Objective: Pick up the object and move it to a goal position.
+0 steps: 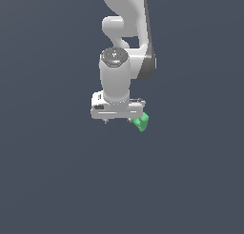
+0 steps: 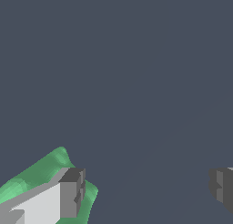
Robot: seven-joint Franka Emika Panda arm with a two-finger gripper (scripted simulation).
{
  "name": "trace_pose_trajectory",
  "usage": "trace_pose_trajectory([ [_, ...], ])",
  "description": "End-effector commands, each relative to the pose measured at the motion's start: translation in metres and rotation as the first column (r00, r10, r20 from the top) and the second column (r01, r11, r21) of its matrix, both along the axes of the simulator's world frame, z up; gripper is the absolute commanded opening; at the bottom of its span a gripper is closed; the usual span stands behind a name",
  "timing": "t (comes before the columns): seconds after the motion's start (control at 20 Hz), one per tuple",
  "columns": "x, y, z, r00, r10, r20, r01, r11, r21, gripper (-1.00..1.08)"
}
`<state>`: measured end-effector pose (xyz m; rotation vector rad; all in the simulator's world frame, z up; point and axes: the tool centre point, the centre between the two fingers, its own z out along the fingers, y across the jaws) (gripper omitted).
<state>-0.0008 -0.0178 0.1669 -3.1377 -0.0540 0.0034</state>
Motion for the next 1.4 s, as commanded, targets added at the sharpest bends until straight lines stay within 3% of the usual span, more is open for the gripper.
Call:
trace_pose_trajectory([
  [0.0,-0.003,0.005,-0.001,1.000,0.028,0.000,-0.028,1.000,0.001,1.00],
  [0.25,-0.014,0.021,-0.004,0.992,0.126,0.000,-0.126,0.992,0.002,1.00],
  [0.45,-0.028,0.040,-0.008,0.971,0.240,0.001,-0.240,0.971,0.003,1.00],
  [1.05,-0.076,0.092,-0.019,0.827,0.563,0.003,-0.563,0.827,-0.001,1.00],
  [1.35,-0.087,0.102,-0.021,0.783,0.622,0.002,-0.622,0.783,-0.003,1.00],
])
